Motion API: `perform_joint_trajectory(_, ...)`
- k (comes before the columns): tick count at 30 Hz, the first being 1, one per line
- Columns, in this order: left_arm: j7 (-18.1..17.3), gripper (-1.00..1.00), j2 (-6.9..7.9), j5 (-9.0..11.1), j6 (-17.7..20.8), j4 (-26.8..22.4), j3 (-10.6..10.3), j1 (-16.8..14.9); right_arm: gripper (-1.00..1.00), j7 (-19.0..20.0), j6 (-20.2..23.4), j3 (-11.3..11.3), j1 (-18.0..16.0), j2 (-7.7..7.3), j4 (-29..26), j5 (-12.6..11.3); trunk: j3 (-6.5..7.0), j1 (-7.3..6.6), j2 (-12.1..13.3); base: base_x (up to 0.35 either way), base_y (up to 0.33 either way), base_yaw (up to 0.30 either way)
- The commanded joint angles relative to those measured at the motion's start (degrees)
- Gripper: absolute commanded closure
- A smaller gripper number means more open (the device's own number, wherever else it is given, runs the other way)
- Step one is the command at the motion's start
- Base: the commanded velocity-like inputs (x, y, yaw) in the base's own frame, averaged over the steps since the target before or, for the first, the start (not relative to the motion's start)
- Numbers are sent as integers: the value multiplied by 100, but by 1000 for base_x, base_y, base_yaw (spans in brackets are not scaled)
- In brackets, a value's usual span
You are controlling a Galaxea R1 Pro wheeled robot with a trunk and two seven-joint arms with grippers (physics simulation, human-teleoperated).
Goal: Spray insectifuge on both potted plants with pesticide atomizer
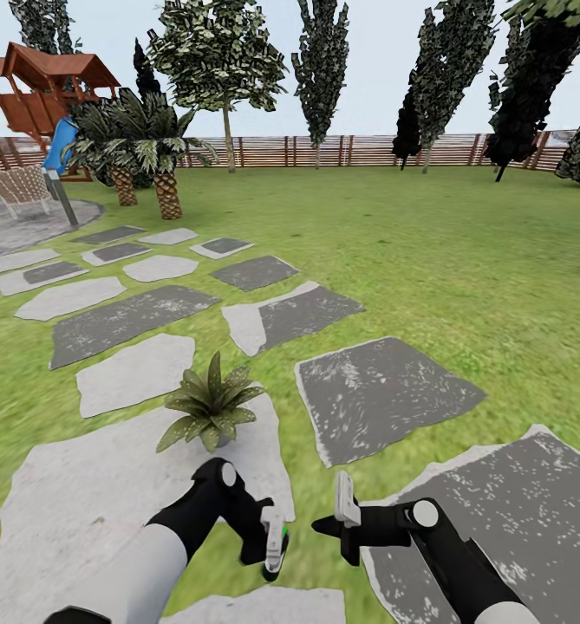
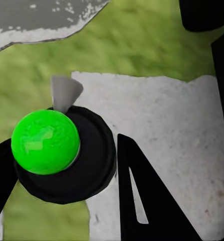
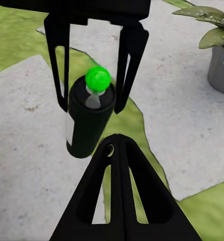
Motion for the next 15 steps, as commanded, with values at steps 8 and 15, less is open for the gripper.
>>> perform_joint_trajectory(8,44,100,-62,-16,-18,-3,0,-2,100,-9,-31,2,-3,-3,-17,32,-5,-1,-2,0,0,0)
perform_joint_trajectory(15,273,100,-62,3,-17,1,0,-2,100,-17,-23,2,-7,4,-173,29,-5,-1,-2,0,0,0)
